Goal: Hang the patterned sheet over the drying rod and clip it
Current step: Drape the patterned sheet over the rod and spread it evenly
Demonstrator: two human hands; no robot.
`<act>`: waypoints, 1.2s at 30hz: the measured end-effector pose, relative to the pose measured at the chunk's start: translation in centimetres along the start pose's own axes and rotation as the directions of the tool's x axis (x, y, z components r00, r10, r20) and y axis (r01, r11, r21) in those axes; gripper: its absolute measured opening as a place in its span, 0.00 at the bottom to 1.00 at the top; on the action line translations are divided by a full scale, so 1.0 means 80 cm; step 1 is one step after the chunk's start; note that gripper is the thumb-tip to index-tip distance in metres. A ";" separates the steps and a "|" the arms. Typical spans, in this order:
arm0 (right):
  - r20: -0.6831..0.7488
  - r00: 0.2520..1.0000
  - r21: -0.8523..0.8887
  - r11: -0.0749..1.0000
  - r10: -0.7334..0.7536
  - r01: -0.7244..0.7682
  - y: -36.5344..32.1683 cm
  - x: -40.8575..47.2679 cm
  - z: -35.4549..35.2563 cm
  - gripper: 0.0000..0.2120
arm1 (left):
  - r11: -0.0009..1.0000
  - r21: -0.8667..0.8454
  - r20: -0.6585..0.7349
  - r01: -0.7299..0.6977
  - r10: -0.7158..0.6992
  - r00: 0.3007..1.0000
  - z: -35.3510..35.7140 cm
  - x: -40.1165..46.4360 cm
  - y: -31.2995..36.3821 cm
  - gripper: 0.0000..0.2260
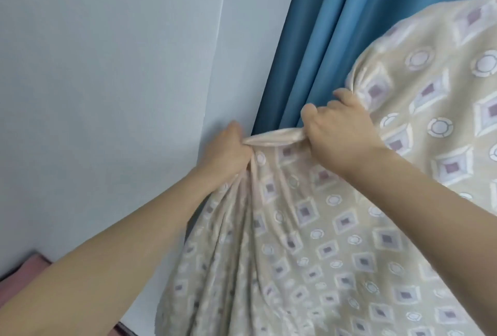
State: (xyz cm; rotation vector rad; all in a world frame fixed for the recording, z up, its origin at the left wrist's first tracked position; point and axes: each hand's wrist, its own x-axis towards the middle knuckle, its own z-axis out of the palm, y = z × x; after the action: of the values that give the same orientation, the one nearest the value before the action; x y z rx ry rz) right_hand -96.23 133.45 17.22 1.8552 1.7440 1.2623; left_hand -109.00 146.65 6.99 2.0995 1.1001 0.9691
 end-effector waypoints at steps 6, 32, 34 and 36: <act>-0.165 0.983 -0.049 0.995 0.080 -0.089 0.009 0.009 -0.004 0.08 | 0.996 0.084 0.773 -0.032 -0.045 0.632 -0.031 -0.021 0.044 0.21; -0.444 0.636 0.510 0.762 0.631 -0.400 0.181 -0.052 -0.036 0.09 | 0.743 -0.666 0.376 -0.059 0.403 0.835 -0.016 0.056 0.189 0.07; -0.413 0.626 0.540 0.731 0.662 -0.417 0.187 -0.056 -0.038 0.07 | 0.759 -0.646 0.324 -0.083 0.372 0.870 -0.022 0.060 0.201 0.08; -0.383 0.641 0.551 0.722 0.665 -0.419 0.194 -0.057 -0.042 0.06 | 0.703 -0.708 0.227 -0.076 0.328 0.917 -0.033 0.069 0.214 0.10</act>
State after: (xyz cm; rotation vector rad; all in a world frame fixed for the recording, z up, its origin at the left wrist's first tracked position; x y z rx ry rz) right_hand -88.06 124.77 28.65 2.6297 1.8842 1.9657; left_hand -101.37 143.24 23.18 1.6702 0.2405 0.8854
